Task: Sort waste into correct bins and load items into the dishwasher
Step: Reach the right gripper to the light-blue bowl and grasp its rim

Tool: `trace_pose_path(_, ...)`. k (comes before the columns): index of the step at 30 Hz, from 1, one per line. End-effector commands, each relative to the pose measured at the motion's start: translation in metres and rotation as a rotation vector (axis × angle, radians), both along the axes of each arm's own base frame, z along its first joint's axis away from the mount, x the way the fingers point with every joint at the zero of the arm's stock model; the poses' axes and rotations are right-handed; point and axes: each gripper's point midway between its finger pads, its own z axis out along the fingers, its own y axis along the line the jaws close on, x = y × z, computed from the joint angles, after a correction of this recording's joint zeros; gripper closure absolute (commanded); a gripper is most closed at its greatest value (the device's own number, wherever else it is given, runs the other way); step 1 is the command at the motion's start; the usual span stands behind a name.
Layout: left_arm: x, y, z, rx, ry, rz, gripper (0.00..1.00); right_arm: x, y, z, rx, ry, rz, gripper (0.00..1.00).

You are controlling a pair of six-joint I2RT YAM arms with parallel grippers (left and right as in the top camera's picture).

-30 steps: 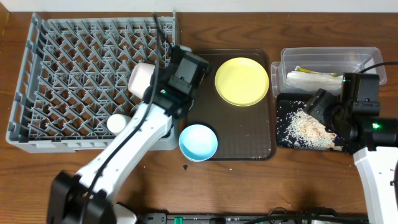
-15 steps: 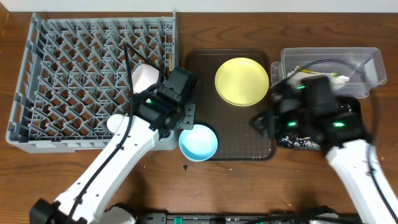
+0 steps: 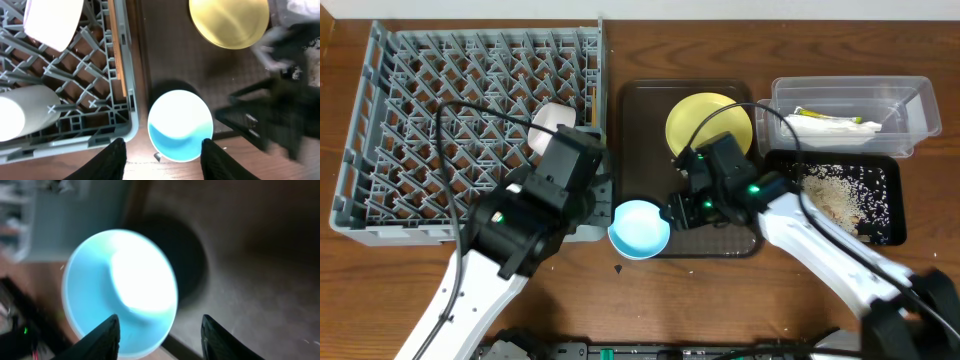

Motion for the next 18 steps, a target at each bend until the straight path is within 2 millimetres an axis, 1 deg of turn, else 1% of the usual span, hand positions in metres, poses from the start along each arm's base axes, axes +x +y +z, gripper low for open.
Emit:
trace_pose_path(1,-0.01,0.004,0.011,-0.032,-0.013,0.007,0.49,-0.001,0.004,-0.02,-0.002,0.127,-0.12,0.54)
trace_pose_path(5,-0.015,0.007,0.009,-0.023,0.001,0.007,0.48,-0.007,0.005,-0.037,-0.028,0.2,-0.158,0.66)
trace_pose_path(6,-0.015,0.007,0.009,-0.023,0.002,0.007,0.48,-0.007,0.005,-0.038,-0.03,0.205,-0.16,0.69)
trace_pose_path(7,-0.014,0.007,0.009,-0.022,0.003,0.007,0.48,-0.009,0.005,-0.042,-0.038,0.217,-0.163,0.78)
trace_pose_path(9,-0.014,0.006,0.009,-0.024,0.0,0.007,0.47,-0.009,0.004,-0.042,-0.04,0.217,-0.164,0.82)
trace_pose_path(10,-0.013,0.006,0.009,-0.024,0.001,0.007,0.47,-0.008,0.003,-0.041,-0.038,0.216,-0.168,0.86)
trace_pose_path(12,-0.012,0.005,0.008,-0.022,0.003,0.007,0.47,-0.006,0.002,-0.041,-0.035,0.214,-0.174,0.87)
trace_pose_path(13,-0.012,0.005,0.007,-0.02,0.006,0.007,0.47,-0.005,0.001,-0.04,-0.033,0.213,-0.178,0.86)
trace_pose_path(15,-0.011,0.005,0.006,-0.018,0.01,0.007,0.47,-0.005,0.001,-0.039,-0.025,0.221,-0.175,0.78)
trace_pose_path(16,-0.011,0.005,0.005,-0.017,0.013,0.008,0.47,-0.009,0.005,-0.039,-0.017,0.229,-0.162,0.76)
trace_pose_path(17,-0.011,0.005,0.005,-0.016,0.014,0.008,0.47,-0.01,0.004,-0.04,-0.031,0.224,-0.161,0.78)
trace_pose_path(18,-0.011,0.004,0.004,-0.015,0.016,0.008,0.47,-0.011,0.002,-0.042,-0.051,0.219,-0.165,0.83)
